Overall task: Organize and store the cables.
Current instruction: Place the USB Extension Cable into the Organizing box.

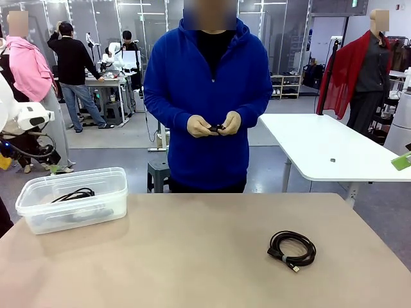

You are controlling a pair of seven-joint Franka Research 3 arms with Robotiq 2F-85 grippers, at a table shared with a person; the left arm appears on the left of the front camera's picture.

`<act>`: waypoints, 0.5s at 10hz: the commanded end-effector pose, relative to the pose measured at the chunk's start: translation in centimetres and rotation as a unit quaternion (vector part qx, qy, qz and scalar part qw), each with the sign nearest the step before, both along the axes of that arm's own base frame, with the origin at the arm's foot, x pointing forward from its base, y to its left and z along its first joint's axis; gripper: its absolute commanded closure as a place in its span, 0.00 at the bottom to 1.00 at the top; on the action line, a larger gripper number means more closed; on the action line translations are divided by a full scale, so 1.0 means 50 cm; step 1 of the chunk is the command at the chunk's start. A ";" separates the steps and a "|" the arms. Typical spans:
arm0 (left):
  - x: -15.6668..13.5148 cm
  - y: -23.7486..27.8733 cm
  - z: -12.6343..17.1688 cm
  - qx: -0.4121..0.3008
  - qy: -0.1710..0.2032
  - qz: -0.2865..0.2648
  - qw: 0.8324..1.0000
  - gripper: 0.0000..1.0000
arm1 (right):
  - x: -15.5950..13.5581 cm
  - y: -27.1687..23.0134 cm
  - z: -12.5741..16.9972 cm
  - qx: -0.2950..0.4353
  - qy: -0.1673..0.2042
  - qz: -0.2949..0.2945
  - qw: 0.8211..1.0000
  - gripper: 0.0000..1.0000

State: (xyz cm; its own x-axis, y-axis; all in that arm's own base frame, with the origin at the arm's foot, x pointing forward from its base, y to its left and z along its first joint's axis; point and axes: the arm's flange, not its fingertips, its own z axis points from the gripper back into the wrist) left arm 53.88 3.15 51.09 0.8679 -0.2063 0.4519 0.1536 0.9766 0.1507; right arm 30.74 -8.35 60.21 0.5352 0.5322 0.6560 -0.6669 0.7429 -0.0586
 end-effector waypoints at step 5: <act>-0.175 -0.071 0.095 -0.040 0.002 -0.226 0.973 0.00 | 0.000 -0.002 -0.003 0.002 -0.001 0.004 1.000 0.00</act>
State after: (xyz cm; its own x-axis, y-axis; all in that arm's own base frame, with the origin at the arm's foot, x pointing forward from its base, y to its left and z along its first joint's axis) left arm 46.58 -1.60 55.53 0.7182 -0.4919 0.4922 0.5029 0.8558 0.1213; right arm 30.75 -8.35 60.21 0.5354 0.5322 0.6559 -0.6669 0.7429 -0.0585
